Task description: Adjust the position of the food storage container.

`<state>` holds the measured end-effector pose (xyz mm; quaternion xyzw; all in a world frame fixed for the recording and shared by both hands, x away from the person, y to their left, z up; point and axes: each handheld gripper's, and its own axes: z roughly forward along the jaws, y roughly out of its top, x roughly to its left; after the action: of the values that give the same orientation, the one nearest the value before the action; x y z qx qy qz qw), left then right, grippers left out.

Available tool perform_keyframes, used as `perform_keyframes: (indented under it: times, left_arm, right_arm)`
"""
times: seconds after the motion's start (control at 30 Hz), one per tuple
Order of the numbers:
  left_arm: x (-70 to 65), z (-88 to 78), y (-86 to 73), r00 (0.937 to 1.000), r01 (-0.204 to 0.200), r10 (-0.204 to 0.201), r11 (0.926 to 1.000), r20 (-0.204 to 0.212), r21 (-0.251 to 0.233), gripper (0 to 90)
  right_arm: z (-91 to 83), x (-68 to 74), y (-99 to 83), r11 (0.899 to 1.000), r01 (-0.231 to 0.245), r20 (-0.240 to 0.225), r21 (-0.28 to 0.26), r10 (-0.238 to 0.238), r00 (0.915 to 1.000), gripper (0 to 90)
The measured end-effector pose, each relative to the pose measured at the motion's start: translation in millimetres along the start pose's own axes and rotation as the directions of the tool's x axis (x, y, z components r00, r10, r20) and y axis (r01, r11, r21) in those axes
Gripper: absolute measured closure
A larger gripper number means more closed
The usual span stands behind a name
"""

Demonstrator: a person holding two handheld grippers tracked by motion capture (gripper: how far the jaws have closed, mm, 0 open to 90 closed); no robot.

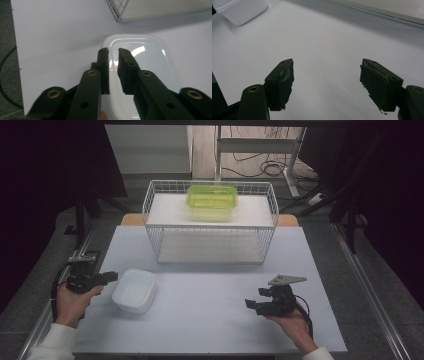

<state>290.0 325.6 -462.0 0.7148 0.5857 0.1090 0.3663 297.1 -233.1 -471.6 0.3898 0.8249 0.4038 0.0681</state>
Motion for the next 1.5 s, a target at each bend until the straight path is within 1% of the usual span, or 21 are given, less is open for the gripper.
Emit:
perform_keyframes:
  times: [0.07, 0.2, 0.33, 0.4, 0.5, 0.57, 0.63, 0.73, 0.8, 0.9, 1.03, 1.13, 1.17, 1.27, 1.3, 1.37, 1.4, 1.43, 1.5]
  left_arm:
    - [3.9, 2.9, 2.6, 1.0, 0.005, -0.005, 0.9999, 0.001, 0.01, 85.3]
    - [10.7, 10.3, 8.6, 0.9999, -0.003, 0.004, 0.9994, -0.01, 0.033, 89.1]
    - [18.9, 20.2, 15.0, 0.9995, 0.0, 0.002, 0.9978, -0.032, 0.066, 89.4]
    - [20.9, 26.5, 17.8, 0.9994, 0.001, 0.002, 0.9957, -0.035, 0.092, 89.4]
    - [18.7, 36.6, 20.8, 0.9986, -0.026, 0.032, 0.9897, -0.043, 0.141, 89.4]
    - [16.8, 42.9, 22.3, 0.9975, -0.043, 0.052, 0.9844, -0.048, 0.17, 89.5]
    - [14.9, 46.5, 23.3, 0.9961, -0.054, 0.066, 0.9812, -0.059, 0.185, 89.5]
    - [12.9, 49.5, 25.0, 0.9957, -0.063, 0.075, 0.9793, -0.054, 0.192, 89.5]
    - [10.9, 51.0, 26.1, 0.9941, -0.074, 0.088, 0.9769, -0.062, 0.2, 89.5]
    - [8.8, 53.4, 27.9, 0.9941, -0.083, 0.096, 0.9749, -0.052, 0.207, 89.6]
    - [-1.3, 60.7, 32.9, 0.9918, -0.114, 0.124, 0.9699, -0.032, 0.215, 89.6]
    - [-11.7, 67.9, 37.5, 0.9884, -0.146, 0.152, 0.9635, -0.006, 0.224, 89.6]
    - [-16.8, 70.9, 39.5, 0.9854, -0.165, 0.17, 0.959, -0.002, 0.23, 89.6]
    - [-28.1, 76.9, 43.7, 0.978, -0.205, 0.209, 0.948, 0.01, 0.243, 89.6]
    - [-30.6, 78.3, 44.6, 0.9766, -0.211, 0.214, 0.9458, 0.015, 0.247, 89.6]
    - [-37.1, 81.9, 47.0, 0.9708, -0.237, 0.238, 0.9372, 0.029, 0.256, 89.6]
    - [-39.8, 83.5, 47.7, 0.9699, -0.241, 0.242, 0.9361, 0.029, 0.256, 89.6]
    - [-42.4, 85.2, 48.3, 0.9696, -0.243, 0.243, 0.9368, 0.031, 0.252, 89.6]
    - [-47.5, 87.2, 49.6, 0.9649, -0.26, 0.26, 0.9301, 0.034, 0.26, 89.6]
  right_arm:
    - [0.0, -0.1, -0.1, 1.0, 0.0, -0.003, 0.003, 0.0, 1.0, 27.9]
    - [0.1, -0.8, -0.2, 1.0, -0.002, -0.001, 0.004, 0.002, 1.0, 28.0]
    - [0.6, -1.8, 0.1, 1.0, -0.003, 0.004, 0.004, 0.003, 1.0, 28.0]
    - [0.9, -2.0, -0.1, 1.0, -0.002, 0.006, 0.008, 0.002, 1.0, 28.1]
    - [1.7, -1.8, -0.8, 1.0, 0.006, 0.009, 0.014, -0.006, 0.9999, 28.2]
    - [2.2, -1.7, -1.2, 1.0, 0.007, 0.011, 0.018, -0.007, 0.9999, 28.2]
    - [2.1, -2.0, -1.3, 1.0, 0.009, 0.01, 0.02, -0.009, 0.9999, 28.2]
    - [1.9, -2.8, -1.7, 1.0, 0.01, 0.015, 0.021, -0.01, 0.9998, 28.3]
    - [2.0, -3.3, -2.0, 1.0, 0.008, 0.018, 0.021, -0.008, 0.9998, 28.3]
    - [2.3, -3.0, -1.7, 1.0, 0.006, 0.018, 0.022, -0.006, 0.9998, 28.3]
    - [2.9, -3.0, -1.5, 1.0, 0.006, 0.017, 0.023, -0.006, 0.9998, 28.4]
    - [3.4, -3.0, -1.5, 1.0, 0.008, 0.018, 0.023, -0.008, 0.9998, 28.4]
    - [3.4, -2.9, -1.5, 1.0, 0.008, 0.017, 0.023, -0.009, 0.9998, 28.4]
    - [3.3, -3.0, -1.7, 1.0, 0.01, 0.02, 0.025, -0.011, 0.9997, 28.4]
    - [3.2, -3.3, -1.9, 1.0, 0.012, 0.022, 0.026, -0.012, 0.9997, 28.4]
    - [3.3, -3.7, -2.2, 1.0, 0.013, 0.022, 0.027, -0.014, 0.9997, 28.4]
    - [3.2, -3.6, -2.4, 1.0, 0.013, 0.022, 0.027, -0.014, 0.9997, 28.4]
    - [3.2, -3.4, -2.4, 1.0, 0.013, 0.022, 0.028, -0.014, 0.9997, 28.4]
    - [2.7, -3.5, -2.5, 0.999, 0.011, 0.014, 0.03, -0.011, 0.9998, 28.4]
